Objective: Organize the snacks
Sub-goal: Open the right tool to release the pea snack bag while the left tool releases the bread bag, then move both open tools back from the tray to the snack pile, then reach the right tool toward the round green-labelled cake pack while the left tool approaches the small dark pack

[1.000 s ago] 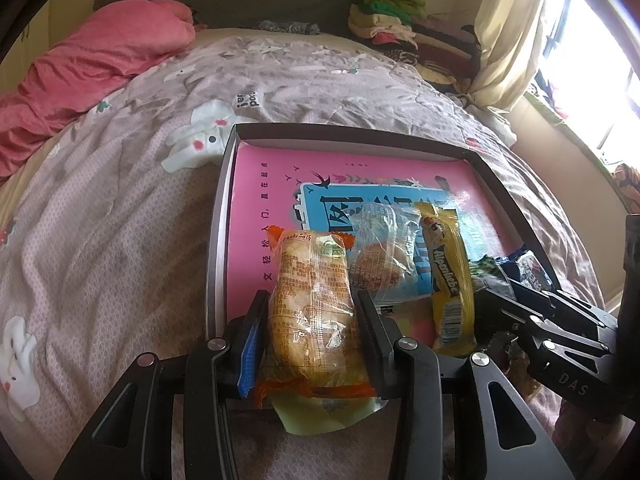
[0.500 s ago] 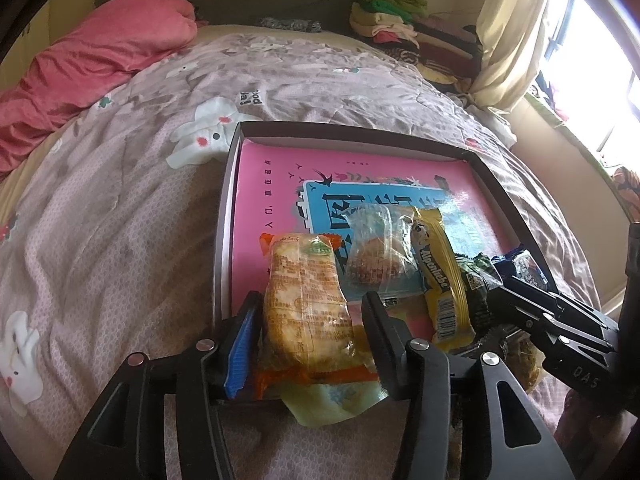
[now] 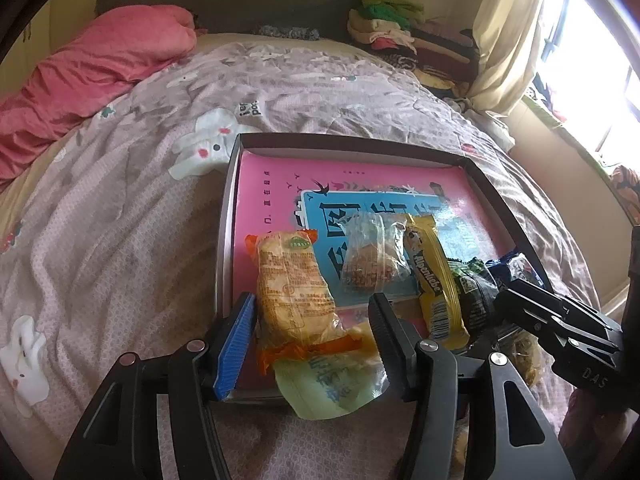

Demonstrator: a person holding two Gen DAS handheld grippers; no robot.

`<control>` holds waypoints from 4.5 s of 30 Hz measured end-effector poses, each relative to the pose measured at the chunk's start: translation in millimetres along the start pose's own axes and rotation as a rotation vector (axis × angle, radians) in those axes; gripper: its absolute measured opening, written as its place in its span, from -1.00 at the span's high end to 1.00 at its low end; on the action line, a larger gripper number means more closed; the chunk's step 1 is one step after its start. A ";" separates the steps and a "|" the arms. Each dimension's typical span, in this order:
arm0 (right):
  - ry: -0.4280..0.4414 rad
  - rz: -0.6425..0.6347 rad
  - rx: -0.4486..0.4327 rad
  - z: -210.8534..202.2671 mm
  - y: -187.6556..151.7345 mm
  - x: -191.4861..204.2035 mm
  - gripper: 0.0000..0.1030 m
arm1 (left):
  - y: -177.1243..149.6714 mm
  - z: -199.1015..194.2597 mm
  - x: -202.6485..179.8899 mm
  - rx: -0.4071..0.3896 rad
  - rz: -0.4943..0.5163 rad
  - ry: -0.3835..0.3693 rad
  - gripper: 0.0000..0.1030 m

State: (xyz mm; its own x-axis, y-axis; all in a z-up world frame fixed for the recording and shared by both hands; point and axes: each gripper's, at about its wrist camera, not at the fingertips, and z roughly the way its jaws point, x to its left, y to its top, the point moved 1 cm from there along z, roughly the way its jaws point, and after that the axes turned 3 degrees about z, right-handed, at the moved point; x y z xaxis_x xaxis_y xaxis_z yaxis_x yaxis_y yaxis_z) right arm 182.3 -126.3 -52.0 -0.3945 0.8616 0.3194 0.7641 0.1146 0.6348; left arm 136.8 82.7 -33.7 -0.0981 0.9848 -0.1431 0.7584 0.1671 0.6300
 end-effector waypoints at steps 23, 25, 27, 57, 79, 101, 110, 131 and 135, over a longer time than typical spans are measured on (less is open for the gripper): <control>-0.020 0.017 -0.078 -27.6 7.5 -9.8 -0.06 | 5.2 -34.7 0.0 -0.073 0.002 0.002 -0.50; -0.024 0.015 -0.084 -30.6 7.8 -9.7 -0.09 | 5.0 -38.8 -0.9 -0.076 0.009 -0.005 -0.51; -0.026 0.013 -0.090 -34.1 7.8 -9.9 -0.09 | 4.5 -43.5 -2.5 -0.083 0.016 -0.003 -0.51; -0.040 -0.049 -0.082 -64.6 -16.0 -2.2 -0.20 | -28.3 -69.1 -17.9 -0.046 0.119 -0.021 -0.52; 0.009 -0.121 0.042 -55.9 -52.3 24.0 -0.20 | -61.4 -54.9 -39.0 0.072 0.180 -0.064 -0.52; 0.041 -0.154 0.157 -35.2 -73.8 34.5 -0.20 | -76.9 -24.8 -45.7 0.219 0.170 -0.159 -0.51; 0.037 -0.162 0.171 -31.3 -76.8 33.6 -0.20 | -79.0 -13.1 -50.7 0.268 0.210 -0.117 -0.52; 0.145 -0.179 0.239 -6.6 -80.1 49.9 -0.20 | -75.7 -17.4 -25.9 0.303 0.233 -0.140 -0.52; 0.192 -0.193 0.262 -0.5 -79.1 53.3 -0.20 | -76.1 -17.0 -22.1 0.299 0.235 -0.167 -0.51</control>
State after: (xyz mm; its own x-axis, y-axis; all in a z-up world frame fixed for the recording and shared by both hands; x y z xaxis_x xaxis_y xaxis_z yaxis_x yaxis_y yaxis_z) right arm 100.6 -89.7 -84.9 -0.6136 0.7060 0.3537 0.7612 0.4098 0.5027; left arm 70.4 49.0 -65.5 0.1871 0.9694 -0.1590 0.9037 -0.1064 0.4147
